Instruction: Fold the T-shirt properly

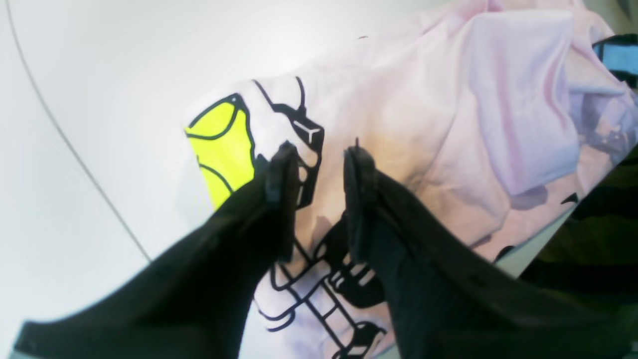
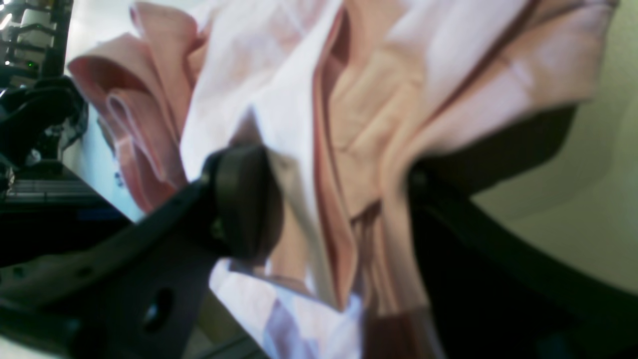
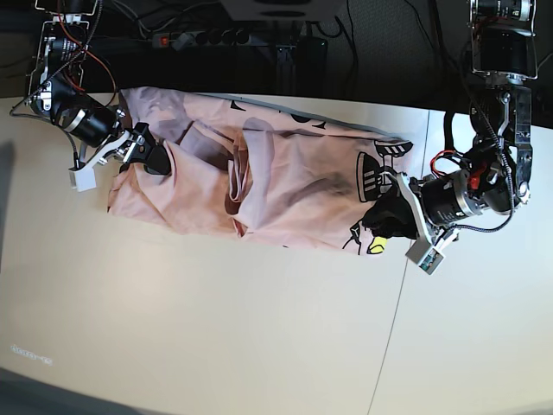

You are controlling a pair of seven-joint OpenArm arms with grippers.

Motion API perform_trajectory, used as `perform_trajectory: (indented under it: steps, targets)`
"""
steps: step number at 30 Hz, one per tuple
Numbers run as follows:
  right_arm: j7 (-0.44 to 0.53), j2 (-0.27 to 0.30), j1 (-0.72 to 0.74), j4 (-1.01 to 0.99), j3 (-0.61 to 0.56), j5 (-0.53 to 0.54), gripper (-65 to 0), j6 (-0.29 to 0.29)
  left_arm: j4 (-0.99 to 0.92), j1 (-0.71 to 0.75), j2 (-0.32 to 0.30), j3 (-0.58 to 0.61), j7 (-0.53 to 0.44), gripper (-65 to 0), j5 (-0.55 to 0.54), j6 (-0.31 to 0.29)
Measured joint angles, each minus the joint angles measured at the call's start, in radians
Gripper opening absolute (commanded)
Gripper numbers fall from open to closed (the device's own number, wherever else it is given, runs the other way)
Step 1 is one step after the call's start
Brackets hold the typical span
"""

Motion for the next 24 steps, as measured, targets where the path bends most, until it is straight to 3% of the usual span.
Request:
perform_trajectory:
  steps: [3,7,8,15,17,24]
  targets:
    - [0.04,-0.005,0.0,0.0,0.0,-0.016,-36.3,0.0,0.0,0.0,-0.003,0.0,0.0,-48.9,0.001,0.0]
    - [0.095,-0.006,0.0,-0.005,-0.003,-0.071,-62.0,0.0,0.0,0.0,-0.003,0.0,-0.001,-48.9,0.0,0.0]
    - [0.104,-0.007,0.0,-0.006,-0.003,-0.065,-65.0,0.0,0.0,0.0,-0.003,0.0,0.0,-48.9,0.0,0.0]
    - [0.177,-0.007,0.0,-0.003,-0.002,-0.177,-65.0,0.0,0.0,0.0,-0.003,-0.004,0.0,-48.9,0.0,0.0]
    - [0.185,-0.002,0.0,-0.003,0.012,-0.187,-65.0,0.0,0.0,0.0,-0.003,-0.027,0.016,-48.9,-0.045,0.0]
    - [0.165,0.109,-0.003,-0.009,0.14,-0.259,-65.0,0.001,0.0,0.0,-0.012,-0.116,0.042,-48.9,-0.101,0.0]
